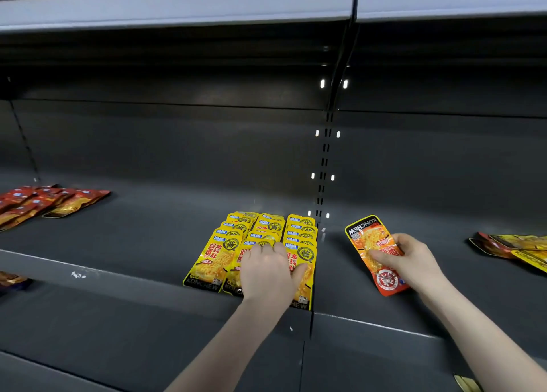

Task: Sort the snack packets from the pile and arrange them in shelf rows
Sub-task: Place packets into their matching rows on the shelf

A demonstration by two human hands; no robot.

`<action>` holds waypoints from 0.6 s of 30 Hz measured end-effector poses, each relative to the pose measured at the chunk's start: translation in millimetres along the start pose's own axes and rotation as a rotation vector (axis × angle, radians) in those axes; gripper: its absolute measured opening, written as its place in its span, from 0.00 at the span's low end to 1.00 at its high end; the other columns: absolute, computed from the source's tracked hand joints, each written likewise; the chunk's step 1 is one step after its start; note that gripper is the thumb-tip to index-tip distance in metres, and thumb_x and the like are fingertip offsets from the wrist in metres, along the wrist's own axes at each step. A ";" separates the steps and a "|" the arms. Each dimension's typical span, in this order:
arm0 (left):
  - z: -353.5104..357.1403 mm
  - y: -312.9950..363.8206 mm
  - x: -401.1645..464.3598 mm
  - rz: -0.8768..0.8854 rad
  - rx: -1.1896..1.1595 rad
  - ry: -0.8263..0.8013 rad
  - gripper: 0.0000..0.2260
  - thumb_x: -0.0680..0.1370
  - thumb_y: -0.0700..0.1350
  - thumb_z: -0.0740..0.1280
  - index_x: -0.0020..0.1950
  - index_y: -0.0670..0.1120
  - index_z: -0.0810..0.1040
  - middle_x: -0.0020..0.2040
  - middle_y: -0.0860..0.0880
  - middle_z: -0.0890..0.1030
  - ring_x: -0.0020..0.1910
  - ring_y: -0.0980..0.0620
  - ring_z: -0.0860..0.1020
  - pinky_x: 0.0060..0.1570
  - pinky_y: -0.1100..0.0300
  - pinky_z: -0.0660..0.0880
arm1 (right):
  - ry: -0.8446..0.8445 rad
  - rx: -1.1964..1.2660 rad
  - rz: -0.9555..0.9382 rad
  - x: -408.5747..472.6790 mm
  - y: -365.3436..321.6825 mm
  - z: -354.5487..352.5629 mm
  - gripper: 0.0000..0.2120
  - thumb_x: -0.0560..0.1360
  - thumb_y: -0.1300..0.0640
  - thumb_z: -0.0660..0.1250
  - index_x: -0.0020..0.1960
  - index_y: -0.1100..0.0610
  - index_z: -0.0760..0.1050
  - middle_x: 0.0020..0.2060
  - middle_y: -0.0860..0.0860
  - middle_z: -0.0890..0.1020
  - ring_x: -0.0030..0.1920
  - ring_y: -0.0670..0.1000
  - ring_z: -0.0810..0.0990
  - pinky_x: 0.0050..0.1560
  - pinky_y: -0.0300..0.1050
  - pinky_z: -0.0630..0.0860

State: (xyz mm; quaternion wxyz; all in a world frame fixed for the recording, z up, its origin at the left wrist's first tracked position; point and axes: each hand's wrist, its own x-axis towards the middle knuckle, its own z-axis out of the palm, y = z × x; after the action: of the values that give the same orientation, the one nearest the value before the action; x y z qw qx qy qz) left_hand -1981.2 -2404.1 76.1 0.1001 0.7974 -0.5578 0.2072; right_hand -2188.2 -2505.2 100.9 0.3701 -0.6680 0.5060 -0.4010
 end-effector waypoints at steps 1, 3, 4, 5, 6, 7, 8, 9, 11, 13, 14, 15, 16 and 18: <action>-0.4 -0.1 -1.0 -0.003 0.001 -0.011 0.27 0.78 0.66 0.51 0.61 0.45 0.71 0.56 0.48 0.78 0.57 0.48 0.73 0.55 0.57 0.67 | -0.005 0.003 -0.001 0.3 0.2 -0.4 0.08 0.69 0.60 0.74 0.43 0.56 0.76 0.40 0.54 0.83 0.41 0.56 0.82 0.48 0.52 0.78; -1.3 -0.6 -1.8 -0.009 -0.008 0.009 0.27 0.78 0.66 0.50 0.61 0.45 0.71 0.56 0.48 0.78 0.57 0.48 0.73 0.55 0.57 0.67 | -0.020 0.006 0.001 0.6 -0.1 -1.1 0.08 0.69 0.61 0.74 0.43 0.56 0.76 0.40 0.54 0.83 0.41 0.56 0.82 0.47 0.51 0.78; -2.3 0.3 -2.1 -0.010 -0.016 0.028 0.27 0.78 0.66 0.50 0.61 0.46 0.71 0.56 0.49 0.78 0.57 0.49 0.73 0.54 0.57 0.66 | -0.035 0.005 0.004 0.4 -0.8 -2.9 0.09 0.68 0.62 0.74 0.44 0.56 0.76 0.40 0.54 0.83 0.41 0.56 0.82 0.47 0.51 0.78; -2.2 -1.1 -1.8 -0.012 -0.016 0.037 0.27 0.78 0.66 0.50 0.61 0.46 0.71 0.56 0.49 0.78 0.57 0.49 0.73 0.54 0.57 0.67 | -0.055 0.002 0.006 0.5 -1.6 -3.6 0.09 0.68 0.64 0.74 0.44 0.56 0.76 0.40 0.54 0.83 0.41 0.56 0.83 0.47 0.51 0.78; -1.0 -3.9 -0.9 -0.012 -0.020 0.058 0.27 0.78 0.66 0.50 0.62 0.47 0.71 0.56 0.49 0.77 0.57 0.49 0.72 0.53 0.58 0.67 | -0.070 -0.003 0.011 0.8 -2.4 -2.9 0.10 0.67 0.65 0.74 0.44 0.57 0.76 0.41 0.54 0.84 0.41 0.56 0.83 0.47 0.51 0.78; -1.6 -5.2 -0.2 -0.017 -0.033 0.072 0.26 0.79 0.65 0.50 0.62 0.47 0.71 0.56 0.49 0.77 0.56 0.49 0.72 0.52 0.58 0.67 | -0.079 -0.006 0.011 1.0 -3.1 -3.6 0.10 0.66 0.65 0.75 0.44 0.57 0.77 0.41 0.54 0.84 0.41 0.56 0.83 0.48 0.51 0.79; -4.8 -6.0 0.0 -0.024 -0.052 0.092 0.25 0.79 0.65 0.50 0.62 0.47 0.71 0.56 0.49 0.77 0.56 0.49 0.72 0.52 0.58 0.67 | -0.084 -0.006 0.007 1.0 -3.6 -4.6 0.10 0.66 0.65 0.75 0.44 0.58 0.77 0.40 0.53 0.84 0.41 0.56 0.83 0.48 0.51 0.79; -7.7 -7.6 0.0 -0.033 -0.055 0.100 0.25 0.79 0.64 0.51 0.63 0.48 0.72 0.56 0.50 0.77 0.56 0.49 0.72 0.52 0.58 0.67 | -0.086 -0.002 0.003 0.8 -4.0 -5.7 0.10 0.65 0.65 0.76 0.43 0.58 0.78 0.40 0.53 0.84 0.41 0.55 0.84 0.48 0.51 0.79; -11.3 -10.5 1.8 -0.039 -0.061 0.139 0.24 0.79 0.63 0.52 0.62 0.48 0.72 0.56 0.49 0.77 0.55 0.49 0.72 0.52 0.58 0.67 | -0.085 0.011 -0.006 1.2 -5.0 -7.8 0.10 0.64 0.63 0.77 0.42 0.57 0.78 0.39 0.52 0.85 0.40 0.54 0.84 0.47 0.51 0.80; -15.4 -14.5 4.9 -0.054 -0.049 0.129 0.22 0.79 0.62 0.54 0.61 0.47 0.73 0.55 0.49 0.78 0.54 0.48 0.73 0.52 0.57 0.68 | -0.091 0.031 -0.014 2.6 -6.6 -8.6 0.10 0.64 0.63 0.77 0.42 0.57 0.78 0.38 0.52 0.85 0.39 0.54 0.84 0.47 0.51 0.80; -18.3 -18.0 6.2 -0.063 -0.056 0.128 0.21 0.78 0.62 0.59 0.58 0.46 0.75 0.52 0.48 0.79 0.52 0.48 0.75 0.50 0.57 0.70 | -0.100 0.044 -0.019 2.9 -8.3 -8.2 0.10 0.65 0.63 0.77 0.42 0.57 0.78 0.38 0.52 0.85 0.39 0.54 0.84 0.46 0.51 0.81; -22.8 -21.0 7.1 -0.063 -0.058 0.124 0.19 0.74 0.60 0.66 0.51 0.45 0.78 0.45 0.47 0.80 0.46 0.47 0.77 0.44 0.56 0.72 | -0.113 0.062 -0.028 3.4 -10.5 -7.1 0.10 0.65 0.63 0.77 0.43 0.57 0.78 0.39 0.52 0.85 0.39 0.54 0.84 0.45 0.50 0.80; -23.6 -25.2 8.3 -0.070 -0.045 0.122 0.18 0.69 0.58 0.73 0.44 0.44 0.80 0.38 0.47 0.80 0.38 0.46 0.78 0.36 0.56 0.73 | -0.125 0.084 -0.038 3.6 -13.2 -5.6 0.10 0.66 0.63 0.76 0.44 0.57 0.78 0.39 0.52 0.84 0.38 0.53 0.84 0.43 0.49 0.80; -20.6 -37.0 10.1 -0.108 -0.074 0.110 0.17 0.65 0.55 0.77 0.40 0.43 0.81 0.34 0.45 0.80 0.34 0.44 0.78 0.32 0.56 0.73 | -0.138 0.147 -0.063 4.2 -20.9 -1.0 0.09 0.67 0.64 0.75 0.45 0.58 0.77 0.39 0.53 0.84 0.36 0.51 0.83 0.38 0.44 0.78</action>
State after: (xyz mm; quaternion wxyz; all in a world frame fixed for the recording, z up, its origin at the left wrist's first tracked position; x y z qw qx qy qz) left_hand -1948.3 -2391.4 101.6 0.1711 0.8094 -0.5150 0.2245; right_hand -2180.5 -2504.9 120.9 0.4392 -0.6806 0.4274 -0.4015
